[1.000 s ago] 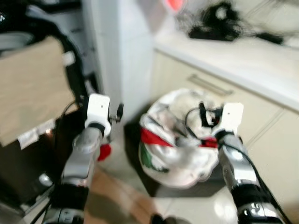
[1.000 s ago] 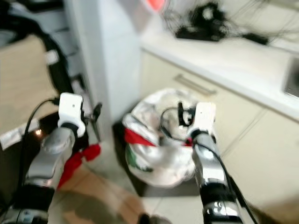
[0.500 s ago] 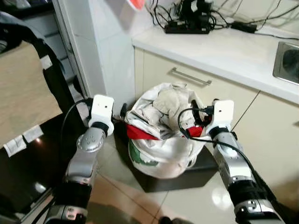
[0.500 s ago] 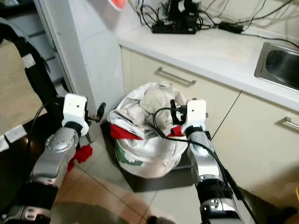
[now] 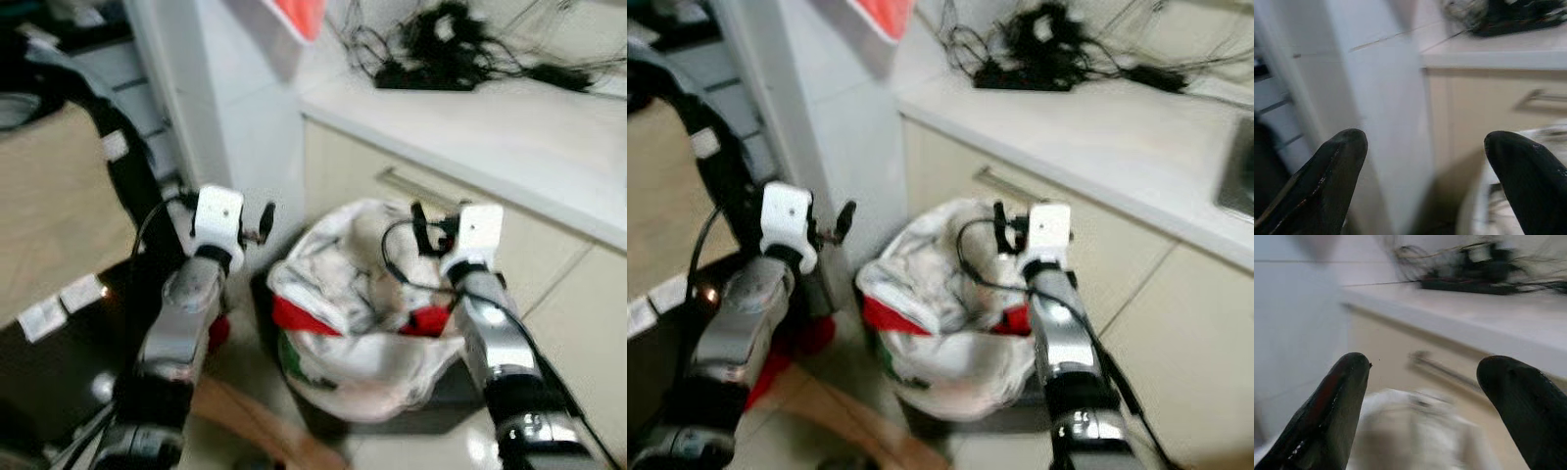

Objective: Clothes washing

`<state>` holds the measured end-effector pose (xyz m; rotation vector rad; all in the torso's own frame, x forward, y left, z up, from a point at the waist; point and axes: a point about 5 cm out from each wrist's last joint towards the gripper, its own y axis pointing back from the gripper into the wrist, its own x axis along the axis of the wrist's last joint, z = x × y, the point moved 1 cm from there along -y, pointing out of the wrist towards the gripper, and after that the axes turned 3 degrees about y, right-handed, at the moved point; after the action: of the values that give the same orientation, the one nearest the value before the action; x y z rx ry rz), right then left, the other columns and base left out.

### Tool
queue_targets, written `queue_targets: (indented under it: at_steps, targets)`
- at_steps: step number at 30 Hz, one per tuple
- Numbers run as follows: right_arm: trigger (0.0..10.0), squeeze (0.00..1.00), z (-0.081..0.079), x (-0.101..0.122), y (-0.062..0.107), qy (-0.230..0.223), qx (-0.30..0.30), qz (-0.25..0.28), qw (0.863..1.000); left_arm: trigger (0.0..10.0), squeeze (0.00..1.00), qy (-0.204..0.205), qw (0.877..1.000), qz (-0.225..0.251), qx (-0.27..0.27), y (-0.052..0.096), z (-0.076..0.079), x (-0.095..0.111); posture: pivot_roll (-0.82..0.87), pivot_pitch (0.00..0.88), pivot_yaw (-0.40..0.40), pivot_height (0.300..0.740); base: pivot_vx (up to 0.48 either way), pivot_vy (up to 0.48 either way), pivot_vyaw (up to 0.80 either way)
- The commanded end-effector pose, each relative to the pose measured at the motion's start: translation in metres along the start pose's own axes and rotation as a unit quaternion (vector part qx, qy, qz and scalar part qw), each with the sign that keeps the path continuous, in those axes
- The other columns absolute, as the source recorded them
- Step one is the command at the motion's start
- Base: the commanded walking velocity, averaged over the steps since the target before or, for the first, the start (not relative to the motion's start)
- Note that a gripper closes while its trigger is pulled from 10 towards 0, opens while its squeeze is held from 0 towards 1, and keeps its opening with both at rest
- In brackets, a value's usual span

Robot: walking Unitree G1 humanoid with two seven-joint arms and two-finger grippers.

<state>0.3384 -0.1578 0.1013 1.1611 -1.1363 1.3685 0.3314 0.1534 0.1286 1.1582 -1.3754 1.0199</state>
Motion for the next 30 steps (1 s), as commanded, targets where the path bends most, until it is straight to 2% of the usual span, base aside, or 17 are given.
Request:
queue_targets:
  at_steps: [1,5,9,11,13,15,18,20,23,25,27,29,30]
  targets:
    - [10.0,0.00,0.004,0.001,-0.001,0.001,0.004,-0.001,1.000,10.0,0.00,-0.001,1.000,-0.002,0.004,-0.003,0.000,0.002,-0.05,0.000,-0.016,0.740,0.000,0.000,0.00]
    - [10.0,0.00,0.000,0.002,-0.001,-0.003,0.018,-0.002,1.000,10.0,0.00,-0.003,1.000,-0.018,0.011,-0.003,-0.003,-0.001,-0.06,0.000,-0.010,0.740,0.000,0.000,0.00]
    - [10.0,0.00,-0.010,0.005,0.007,-0.012,0.086,0.006,0.996,10.0,0.00,-0.050,0.994,-0.094,-0.023,-0.006,-0.017,-0.011,-0.06,0.000,-0.008,0.740,0.000,0.000,0.00]
    - [10.0,0.00,-0.009,0.001,0.016,-0.007,0.106,0.000,0.994,10.0,0.00,-0.064,0.986,-0.141,-0.055,-0.006,-0.031,-0.013,-0.08,0.000,0.000,0.740,0.000,0.000,0.00]
    - [10.0,0.00,-0.009,0.001,0.016,-0.007,0.106,0.000,0.994,10.0,0.00,-0.064,0.986,-0.141,-0.055,-0.006,-0.031,-0.013,-0.08,0.000,0.000,0.740,0.000,0.000,0.00]
    - [10.0,0.00,-0.003,-0.007,0.025,-0.002,0.097,-0.013,0.995,10.0,0.00,-0.074,0.978,-0.168,-0.095,-0.006,-0.045,-0.005,-0.10,0.000,0.022,0.740,0.000,0.000,0.00]
    - [10.0,0.00,-0.001,-0.010,0.030,-0.004,0.092,-0.018,0.996,10.0,0.00,-0.074,0.974,-0.179,-0.119,-0.004,-0.052,0.003,-0.12,0.000,0.035,0.740,0.000,0.000,0.00]
    - [10.0,0.00,-0.001,-0.011,0.039,-0.007,0.087,-0.022,0.996,10.0,0.00,-0.077,0.962,-0.199,-0.168,0.005,-0.065,0.013,-0.13,0.000,0.047,0.740,0.000,0.000,0.00]
    - [10.0,0.00,0.002,-0.014,0.054,-0.009,0.085,-0.035,0.996,10.0,0.00,-0.070,0.943,-0.240,-0.218,0.022,-0.075,0.015,-0.15,0.000,0.063,0.740,0.000,0.000,0.00]
    - [10.0,0.00,0.008,-0.020,0.065,-0.002,0.079,-0.049,0.996,10.0,0.00,-0.048,0.929,-0.262,-0.257,0.034,-0.073,0.013,-0.16,0.000,0.078,0.740,0.000,0.000,0.00]
    - [10.0,0.00,0.009,-0.021,0.067,-0.001,0.078,-0.052,0.996,10.0,0.00,-0.043,0.927,-0.265,-0.263,0.036,-0.072,0.013,-0.16,0.000,0.080,0.740,0.000,0.000,0.00]
    - [10.0,0.00,0.015,-0.021,0.070,-0.002,0.063,-0.057,0.996,10.0,0.00,-0.030,0.915,-0.287,-0.283,0.039,-0.063,0.001,-0.17,0.000,0.085,0.740,0.000,0.000,0.00]
    - [10.0,0.00,0.015,-0.021,0.070,-0.002,0.063,-0.057,0.996,10.0,0.00,-0.030,0.915,-0.287,-0.283,0.039,-0.063,0.001,-0.17,0.000,0.085,0.740,0.000,0.000,0.00]
